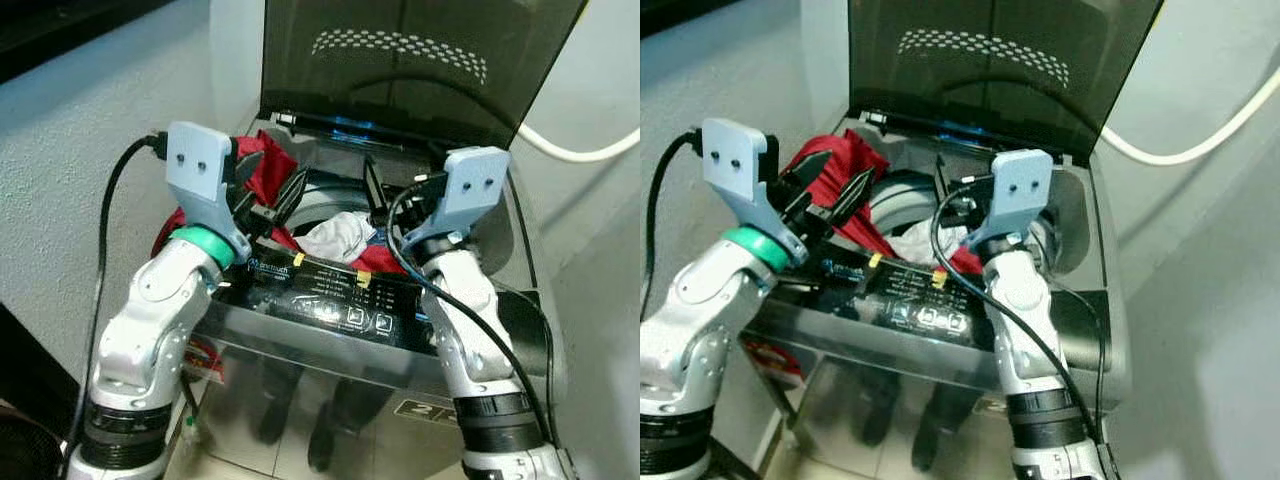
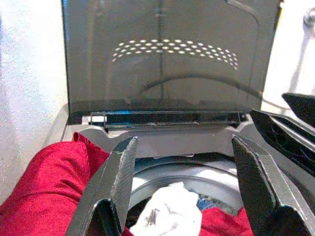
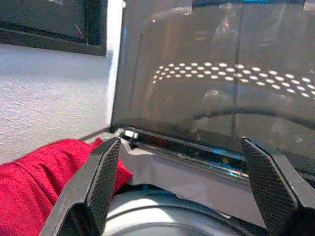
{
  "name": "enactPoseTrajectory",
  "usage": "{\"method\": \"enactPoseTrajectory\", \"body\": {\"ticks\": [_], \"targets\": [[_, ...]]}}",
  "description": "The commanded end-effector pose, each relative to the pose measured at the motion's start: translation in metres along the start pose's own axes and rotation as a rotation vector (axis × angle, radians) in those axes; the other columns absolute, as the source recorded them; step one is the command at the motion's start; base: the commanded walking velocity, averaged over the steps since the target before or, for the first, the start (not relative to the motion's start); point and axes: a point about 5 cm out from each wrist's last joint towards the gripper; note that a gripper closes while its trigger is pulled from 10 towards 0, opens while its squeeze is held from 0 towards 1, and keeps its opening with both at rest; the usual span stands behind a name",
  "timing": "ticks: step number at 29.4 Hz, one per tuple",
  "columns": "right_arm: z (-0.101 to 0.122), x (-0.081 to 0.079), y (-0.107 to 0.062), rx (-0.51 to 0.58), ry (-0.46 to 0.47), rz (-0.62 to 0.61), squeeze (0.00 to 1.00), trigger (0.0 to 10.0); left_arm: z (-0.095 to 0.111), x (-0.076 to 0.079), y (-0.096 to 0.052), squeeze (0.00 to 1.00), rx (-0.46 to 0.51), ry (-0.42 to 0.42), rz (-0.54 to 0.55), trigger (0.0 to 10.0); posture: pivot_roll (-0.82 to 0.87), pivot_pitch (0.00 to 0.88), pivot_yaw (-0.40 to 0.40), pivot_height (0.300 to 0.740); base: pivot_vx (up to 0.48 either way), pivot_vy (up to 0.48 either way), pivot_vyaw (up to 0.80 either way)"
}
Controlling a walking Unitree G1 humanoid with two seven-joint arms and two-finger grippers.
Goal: Clothes washing
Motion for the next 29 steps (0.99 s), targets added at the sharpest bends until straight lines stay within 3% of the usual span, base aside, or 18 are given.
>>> {"method": "enactPoseTrajectory", "body": {"ticks": [1,10,29], "targets": [[0.004,0.002,0.001,0.020,0.020,-0.004,0.00,10.0,-0.005,0.000,0.001,0.00,-0.012,-0.002,0.016,10.0,0.17,0.000,-0.024,0.740,0.000,0.000,0.00],[0.006,-0.007,0.005,0.027,0.035,0.012,0.00,10.0,-0.007,-0.011,0.003,0.00,-0.015,-0.018,0.079,10.0,0.17,0.000,-0.045,0.740,-0.057,0.000,0.00],[0.001,-0.007,0.005,-0.001,0.006,0.032,0.00,10.0,-0.012,-0.006,0.000,0.00,-0.026,-0.019,0.089,10.0,0.17,0.000,-0.058,0.740,-0.361,0.000,0.00]]}}
Point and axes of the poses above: a point about 5 cm out from each wrist's last joint towards the gripper, its own y axis pointing out of the wrist towards the gripper, its own z axis along the axis of the wrist's last joint, x = y × z, and after that the axes turned 15 degrees about y, right-handed
